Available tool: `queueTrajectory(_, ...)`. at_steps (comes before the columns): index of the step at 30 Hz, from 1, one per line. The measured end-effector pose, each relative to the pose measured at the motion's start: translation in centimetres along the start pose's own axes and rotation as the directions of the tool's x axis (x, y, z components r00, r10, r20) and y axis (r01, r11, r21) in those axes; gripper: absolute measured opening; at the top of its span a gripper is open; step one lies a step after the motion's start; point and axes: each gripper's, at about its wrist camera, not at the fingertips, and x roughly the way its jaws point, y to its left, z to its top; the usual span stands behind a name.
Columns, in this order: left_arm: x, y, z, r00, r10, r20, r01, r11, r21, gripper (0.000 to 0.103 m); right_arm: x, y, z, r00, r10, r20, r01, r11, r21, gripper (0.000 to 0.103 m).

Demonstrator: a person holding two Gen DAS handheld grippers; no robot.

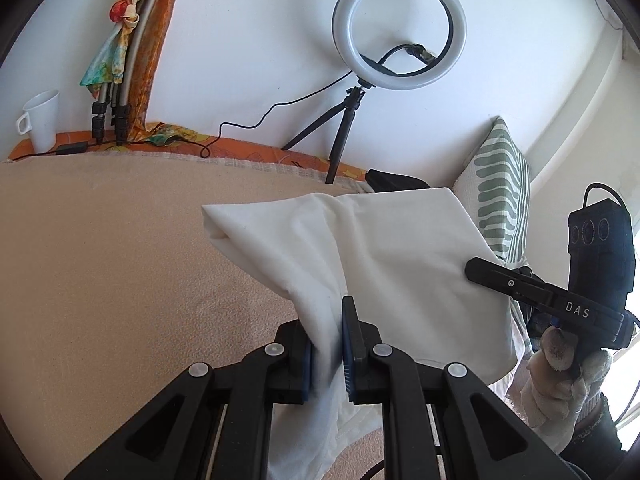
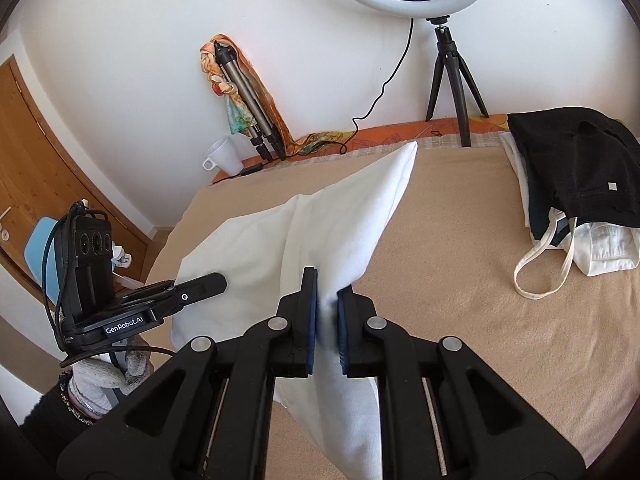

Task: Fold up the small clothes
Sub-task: 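Carry the folded shirt with the right tool onto the clothes stack by the pillow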

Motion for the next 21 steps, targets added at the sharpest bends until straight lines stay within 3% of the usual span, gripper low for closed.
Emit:
queueTrajectory(9, 5.5, -7.3, 3.6, 0.999, -0.052, -0.004, 0.052, 0.996, 0.078, 0.009, -5.2, -6.5, 2.1, 0.993, -0.095, 0.074, 0.094, 0.995, 0.028, 0.01)
queueTrajectory(21, 14.1, -15.7, 9.4, 0.997, -0.073, -0.02, 0.075, 0.981, 0.179, 0.009, -10.1, -16.3, 6.4, 0.962, -0.231, 0.145, 0.221, 0.972, 0.084, 0.01)
